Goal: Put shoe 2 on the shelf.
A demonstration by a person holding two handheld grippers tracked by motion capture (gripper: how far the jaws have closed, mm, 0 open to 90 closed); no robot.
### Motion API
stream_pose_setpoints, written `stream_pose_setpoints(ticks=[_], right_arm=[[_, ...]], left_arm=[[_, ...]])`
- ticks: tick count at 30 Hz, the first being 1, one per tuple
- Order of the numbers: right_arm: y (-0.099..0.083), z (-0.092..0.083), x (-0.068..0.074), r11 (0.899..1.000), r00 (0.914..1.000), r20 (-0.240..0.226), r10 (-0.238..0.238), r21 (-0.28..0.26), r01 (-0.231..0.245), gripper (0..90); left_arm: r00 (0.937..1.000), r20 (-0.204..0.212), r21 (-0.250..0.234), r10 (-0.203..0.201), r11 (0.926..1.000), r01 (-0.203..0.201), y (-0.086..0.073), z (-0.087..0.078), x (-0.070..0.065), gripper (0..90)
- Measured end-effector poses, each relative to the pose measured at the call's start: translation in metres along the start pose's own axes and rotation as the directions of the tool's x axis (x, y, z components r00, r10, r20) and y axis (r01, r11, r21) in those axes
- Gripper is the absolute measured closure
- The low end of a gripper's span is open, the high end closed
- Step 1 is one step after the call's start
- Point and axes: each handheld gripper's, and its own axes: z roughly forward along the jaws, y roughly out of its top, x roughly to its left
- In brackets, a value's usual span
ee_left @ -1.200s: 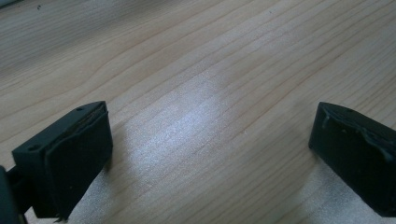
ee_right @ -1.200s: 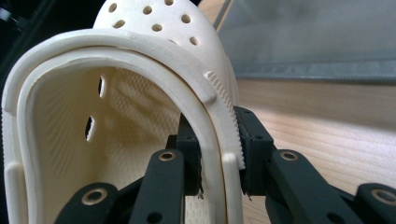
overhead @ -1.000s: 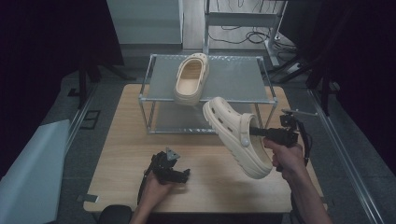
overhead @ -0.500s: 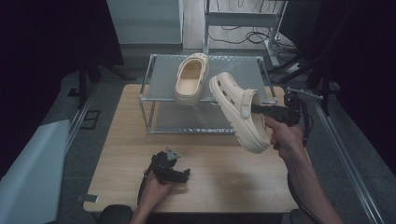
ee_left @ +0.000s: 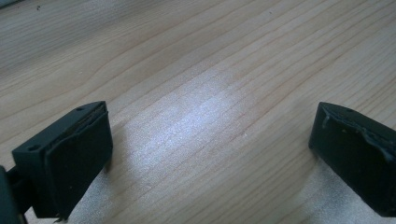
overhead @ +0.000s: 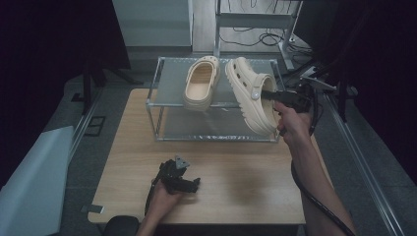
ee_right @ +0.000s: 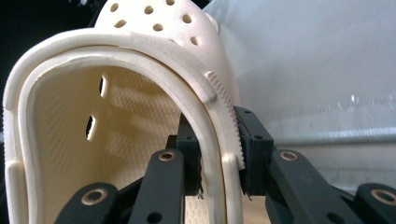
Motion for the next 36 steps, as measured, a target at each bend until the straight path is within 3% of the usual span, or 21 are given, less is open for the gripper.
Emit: stream_pose_setpoints(ticks=[16, 25, 36], right_arm=[[0.022, 0.036, 0.004, 0.996, 0.9911, 0.126, 0.042, -0.085, -0.031, 73.6], [0.025, 0.053, 0.006, 0.991, 0.9774, 0.205, 0.051, -0.128, -0.025, 73.1], [0.023, 0.064, 0.009, 0.988, 0.9739, 0.221, 0.050, -0.152, -0.016, 68.3]], left_arm=[[1.0000, -0.004, 0.000, 0.001, 1.0000, -0.001, 0.000, 0.000, 0.000, 0.0], [1.0000, -0.004, 0.000, 0.001, 1.0000, -0.001, 0.000, 0.000, 0.000, 0.0], [1.0000, -0.003, -0.001, 0.001, 1.0000, -0.001, 0.000, 0.000, 0.000, 0.0]])
